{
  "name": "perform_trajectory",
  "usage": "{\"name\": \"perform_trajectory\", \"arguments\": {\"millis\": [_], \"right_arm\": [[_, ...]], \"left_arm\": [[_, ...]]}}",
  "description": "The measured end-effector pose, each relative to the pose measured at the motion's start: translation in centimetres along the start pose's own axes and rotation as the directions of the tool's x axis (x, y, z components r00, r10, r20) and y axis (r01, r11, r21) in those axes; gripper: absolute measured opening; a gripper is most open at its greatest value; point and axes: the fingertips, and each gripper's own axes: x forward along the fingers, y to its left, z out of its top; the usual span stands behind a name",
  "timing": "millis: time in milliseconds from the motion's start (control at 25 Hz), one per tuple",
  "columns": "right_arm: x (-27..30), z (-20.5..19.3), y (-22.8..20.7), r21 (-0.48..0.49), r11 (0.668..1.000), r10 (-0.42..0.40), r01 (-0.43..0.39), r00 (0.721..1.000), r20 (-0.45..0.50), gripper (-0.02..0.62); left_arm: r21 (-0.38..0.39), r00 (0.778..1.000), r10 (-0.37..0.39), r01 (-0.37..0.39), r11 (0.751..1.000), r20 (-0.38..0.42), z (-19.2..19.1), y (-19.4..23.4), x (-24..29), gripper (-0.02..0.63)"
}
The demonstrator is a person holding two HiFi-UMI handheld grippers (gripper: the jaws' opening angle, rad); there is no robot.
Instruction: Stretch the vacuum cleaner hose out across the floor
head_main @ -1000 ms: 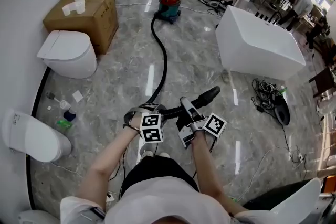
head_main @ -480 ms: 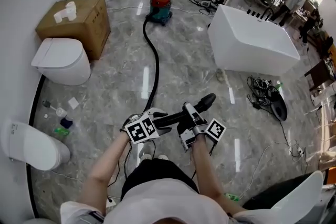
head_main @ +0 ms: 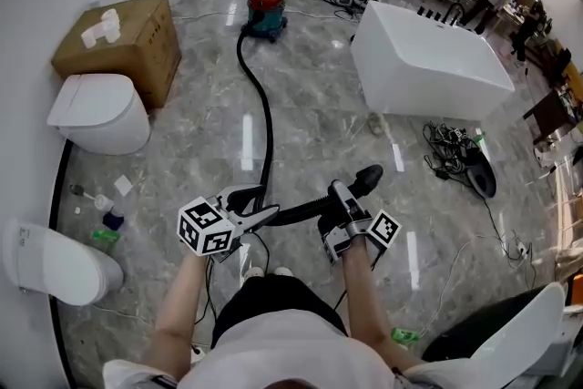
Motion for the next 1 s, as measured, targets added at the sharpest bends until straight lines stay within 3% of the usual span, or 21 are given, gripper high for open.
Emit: {"name": "perform_trajectory", "arguments": {"millis": [120,200,240,320,440,480,520,600,760,880,1000], "right_arm": [[-0.5,1.0,-0.2,-0.002,1.0,0.005,-0.005,1.0,0.029,0.164],[-1.6,2.9,-1.8,0.069,0.996,-0.071,0.063,0.989,0.131,0.166],[-2.6,4.2,-3.2,0.135,0.985,-0.136,0.111,0.971,0.198,0.198],[-5.6,6.9,-6.4,0.233,0.95,-0.274,0.206,0.91,0.312,0.363],[-11.1,10.2,-9.1,0.181,0.906,-0.422,0.383,0.784,0.455,0.374],[-12.3,10.9,-9.3,0.155,0.894,-0.439,0.42,0.753,0.49,0.374],[-12.9,11.5,-9.2,0.141,0.892,-0.437,0.429,0.739,0.513,0.374],[-12.6,12.1,-8.7,0.138,0.916,-0.392,0.377,0.762,0.516,0.374],[-9.1,10.8,-6.4,0.051,0.962,-0.262,0.267,0.861,0.435,0.373],[-6.4,8.8,-4.7,-0.059,0.973,-0.19,0.224,0.916,0.352,0.373],[-4.4,7.0,-3.1,-0.124,0.977,-0.135,0.173,0.954,0.269,0.368]], "left_arm": [[-0.052,0.999,-0.011,0.013,0.999,0.038,-0.3,-0.3,-0.3,0.227],[-0.065,0.999,-0.016,0.019,0.998,0.049,-0.2,-0.4,-0.4,0.229],[-0.067,0.999,-0.015,0.018,0.998,0.052,-0.2,-0.4,-0.4,0.229],[-0.07,0.998,-0.012,0.016,0.997,0.057,-0.1,-0.4,-0.3,0.229],[-0.08,0.998,-0.007,0.011,0.997,0.057,-0.3,-0.1,-0.5,0.229],[-0.083,0.999,-0.002,0.007,0.997,0.052,-0.5,0.1,-0.5,0.229],[-0.085,0.999,0.003,0.001,0.996,0.047,-0.7,0.4,-0.6,0.228],[-0.085,0.999,0.014,-0.011,0.996,0.039,-0.8,0.8,-0.5,0.227],[-0.076,0.998,0.032,-0.028,0.997,0.047,-0.6,1.0,-0.1,0.227],[-0.064,0.997,0.051,-0.047,0.997,0.056,-0.6,1.0,0.1,0.227],[-0.032,0.997,0.066,-0.065,0.997,0.048,-0.7,0.6,0.3,0.222]]}}
